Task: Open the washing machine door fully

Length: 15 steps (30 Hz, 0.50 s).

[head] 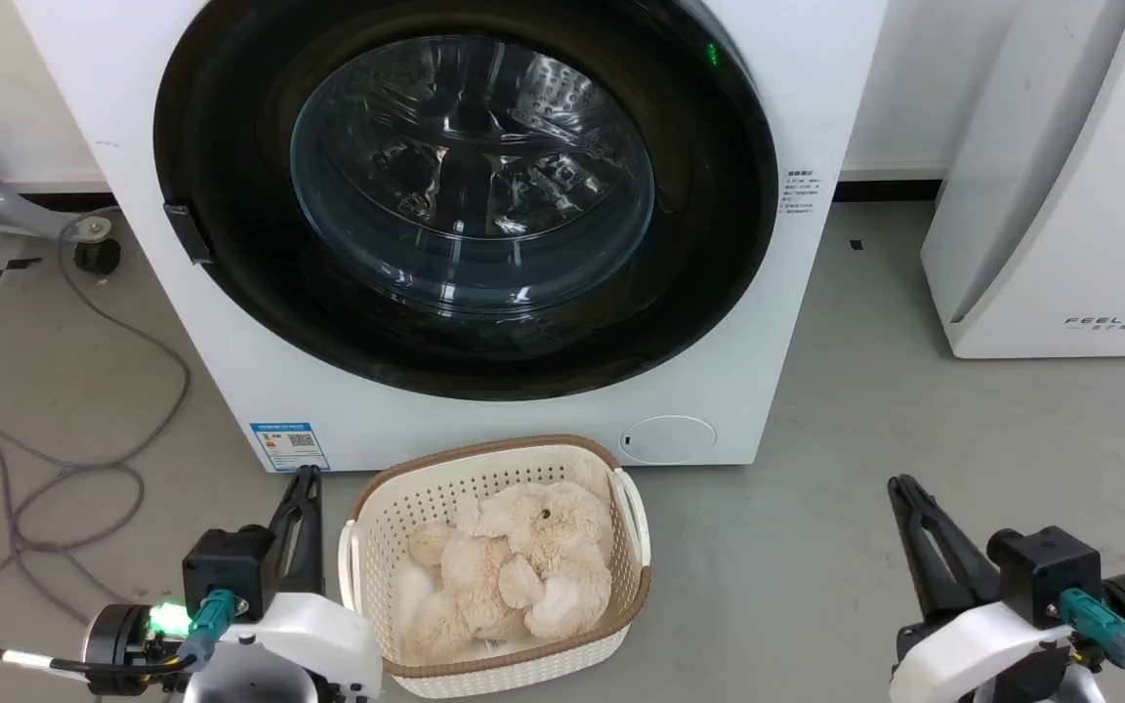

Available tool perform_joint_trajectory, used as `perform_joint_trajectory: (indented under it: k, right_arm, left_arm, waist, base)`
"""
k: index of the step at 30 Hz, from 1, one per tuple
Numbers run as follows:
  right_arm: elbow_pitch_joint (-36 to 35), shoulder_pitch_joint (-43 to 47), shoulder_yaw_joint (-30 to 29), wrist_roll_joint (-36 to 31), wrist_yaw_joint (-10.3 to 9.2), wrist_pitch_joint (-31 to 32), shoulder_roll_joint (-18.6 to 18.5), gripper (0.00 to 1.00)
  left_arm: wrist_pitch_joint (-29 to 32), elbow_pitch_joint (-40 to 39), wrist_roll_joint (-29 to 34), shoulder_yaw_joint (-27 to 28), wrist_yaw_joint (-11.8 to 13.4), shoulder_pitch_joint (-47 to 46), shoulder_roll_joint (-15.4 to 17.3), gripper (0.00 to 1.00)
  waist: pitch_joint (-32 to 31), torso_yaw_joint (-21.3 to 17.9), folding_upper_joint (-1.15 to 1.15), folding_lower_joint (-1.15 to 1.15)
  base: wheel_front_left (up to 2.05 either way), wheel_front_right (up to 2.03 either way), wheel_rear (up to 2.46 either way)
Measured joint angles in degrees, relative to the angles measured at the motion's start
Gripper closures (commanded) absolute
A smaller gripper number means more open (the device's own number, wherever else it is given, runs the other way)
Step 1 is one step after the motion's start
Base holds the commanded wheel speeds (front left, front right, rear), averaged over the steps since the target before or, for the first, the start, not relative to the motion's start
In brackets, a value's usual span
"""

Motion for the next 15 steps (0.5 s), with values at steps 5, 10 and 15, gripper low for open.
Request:
perform_joint_trajectory:
  k: [5, 10, 15]
  right_arm:
    - [0.0, 0.0, 0.0, 0.1, 0.00, 0.0, 0.0, 0.00]
    - [0.2, 0.0, -0.2, 0.3, 0.00, -0.6, 0.0, 0.00]
    - [0.3, 0.0, -0.5, 0.7, 0.00, -1.2, 0.0, 1.00]
  left_arm:
    - [0.0, 0.2, 0.0, -0.2, 0.0, 0.0, 0.0, 0.00]
    - [-0.6, 0.6, -0.6, -0.9, 0.0, -0.1, 0.0, 0.00]
    - [-1.1, 1.0, -1.1, -1.3, 0.0, -0.1, 0.0, 0.00]
  waist:
    - [0.0, 0.0, 0.00, 0.00]
    - [0.0, -0.1, 0.00, 0.00]
    - [0.0, -0.2, 0.00, 0.00]
  base:
    - [0.00, 0.00, 0.00]
    - [0.00, 0.00, 0.00]
    - [0.00, 0.00, 0.00]
